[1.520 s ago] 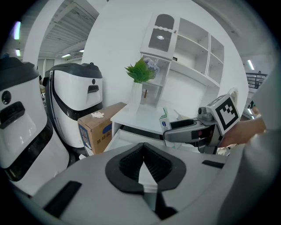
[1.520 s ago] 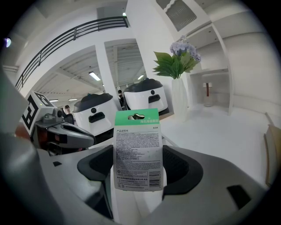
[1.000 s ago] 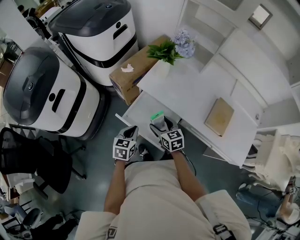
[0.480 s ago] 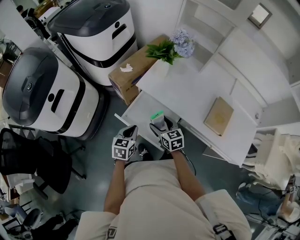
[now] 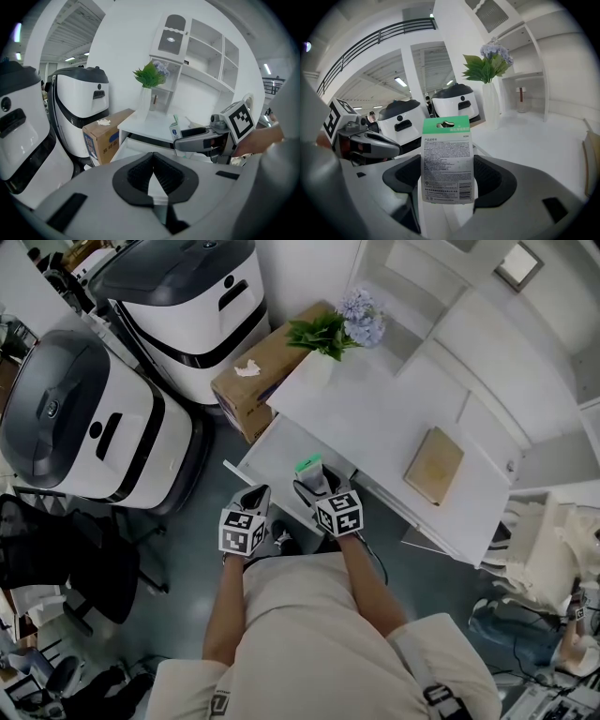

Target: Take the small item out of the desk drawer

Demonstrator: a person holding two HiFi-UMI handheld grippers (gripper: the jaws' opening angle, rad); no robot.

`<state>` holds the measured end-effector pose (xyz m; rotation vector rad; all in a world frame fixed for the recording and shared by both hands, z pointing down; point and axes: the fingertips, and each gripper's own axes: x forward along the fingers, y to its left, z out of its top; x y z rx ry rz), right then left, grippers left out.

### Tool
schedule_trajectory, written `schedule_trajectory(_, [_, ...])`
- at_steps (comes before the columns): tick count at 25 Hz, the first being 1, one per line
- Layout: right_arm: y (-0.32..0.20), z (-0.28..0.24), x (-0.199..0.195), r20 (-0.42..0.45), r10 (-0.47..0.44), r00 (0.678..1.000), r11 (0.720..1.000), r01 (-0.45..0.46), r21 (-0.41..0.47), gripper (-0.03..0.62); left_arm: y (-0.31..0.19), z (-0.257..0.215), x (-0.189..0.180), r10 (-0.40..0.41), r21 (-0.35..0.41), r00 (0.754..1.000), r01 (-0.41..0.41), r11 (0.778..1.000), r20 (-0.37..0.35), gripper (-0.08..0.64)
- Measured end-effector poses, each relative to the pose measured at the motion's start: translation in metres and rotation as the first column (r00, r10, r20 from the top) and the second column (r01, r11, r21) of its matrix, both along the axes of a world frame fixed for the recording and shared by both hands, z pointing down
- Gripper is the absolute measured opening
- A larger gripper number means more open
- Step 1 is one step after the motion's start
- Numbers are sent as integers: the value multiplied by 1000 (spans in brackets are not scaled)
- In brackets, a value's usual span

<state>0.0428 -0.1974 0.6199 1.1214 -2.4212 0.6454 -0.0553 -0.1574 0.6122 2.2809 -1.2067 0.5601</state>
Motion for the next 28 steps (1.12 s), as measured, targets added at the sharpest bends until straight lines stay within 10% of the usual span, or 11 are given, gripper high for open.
schedule_trajectory(28, [-1,3,-8,9,-25,1000,1000,25,8,365,3,8,-6,-7,-16,1000,7,1000,8,17])
